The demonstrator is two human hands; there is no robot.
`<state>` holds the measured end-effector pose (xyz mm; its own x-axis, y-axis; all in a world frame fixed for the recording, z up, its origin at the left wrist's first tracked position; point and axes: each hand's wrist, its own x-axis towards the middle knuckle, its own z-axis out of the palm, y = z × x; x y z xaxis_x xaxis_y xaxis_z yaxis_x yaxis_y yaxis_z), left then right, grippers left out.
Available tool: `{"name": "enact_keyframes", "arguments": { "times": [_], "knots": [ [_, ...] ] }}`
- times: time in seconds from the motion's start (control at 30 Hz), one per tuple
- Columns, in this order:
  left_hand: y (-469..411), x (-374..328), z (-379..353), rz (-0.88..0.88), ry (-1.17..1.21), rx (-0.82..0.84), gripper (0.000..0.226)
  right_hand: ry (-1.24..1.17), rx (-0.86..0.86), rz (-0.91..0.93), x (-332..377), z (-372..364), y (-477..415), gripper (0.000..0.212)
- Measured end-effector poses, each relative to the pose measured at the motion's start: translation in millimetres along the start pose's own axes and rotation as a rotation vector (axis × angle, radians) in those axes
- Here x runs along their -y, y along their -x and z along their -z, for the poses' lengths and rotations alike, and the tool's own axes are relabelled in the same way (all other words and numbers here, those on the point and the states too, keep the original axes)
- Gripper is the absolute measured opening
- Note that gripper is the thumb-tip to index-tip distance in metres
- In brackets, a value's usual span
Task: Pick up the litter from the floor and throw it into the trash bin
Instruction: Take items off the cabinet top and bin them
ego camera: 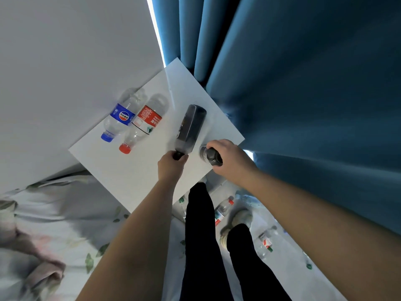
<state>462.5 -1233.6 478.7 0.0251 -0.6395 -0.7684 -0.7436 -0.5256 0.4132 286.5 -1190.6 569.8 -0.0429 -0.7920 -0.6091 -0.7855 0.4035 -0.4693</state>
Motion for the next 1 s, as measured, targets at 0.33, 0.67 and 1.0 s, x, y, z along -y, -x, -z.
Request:
{"name": "enact_keyframes", "arguments": {
  "times": [0.33,0.67,1.0],
  "knots": [
    [77.8,-30.7,69.6,-0.292,-0.153,-0.297,0.032,-0.079,-0.162,-0.048,8.8,52.4,56.2,0.046],
    [199.5,-86.8,73.9,-0.725,-0.479,-0.226,0.033,-0.249,-0.345,-0.038,3.7,89.2,170.6,0.046],
    [350.5,-107.4,22.7,-1.094,-0.493,-0.18,0.032,-0.362,-0.552,-0.028,-47.7,81.4,335.6,0.045]
  ]
}}
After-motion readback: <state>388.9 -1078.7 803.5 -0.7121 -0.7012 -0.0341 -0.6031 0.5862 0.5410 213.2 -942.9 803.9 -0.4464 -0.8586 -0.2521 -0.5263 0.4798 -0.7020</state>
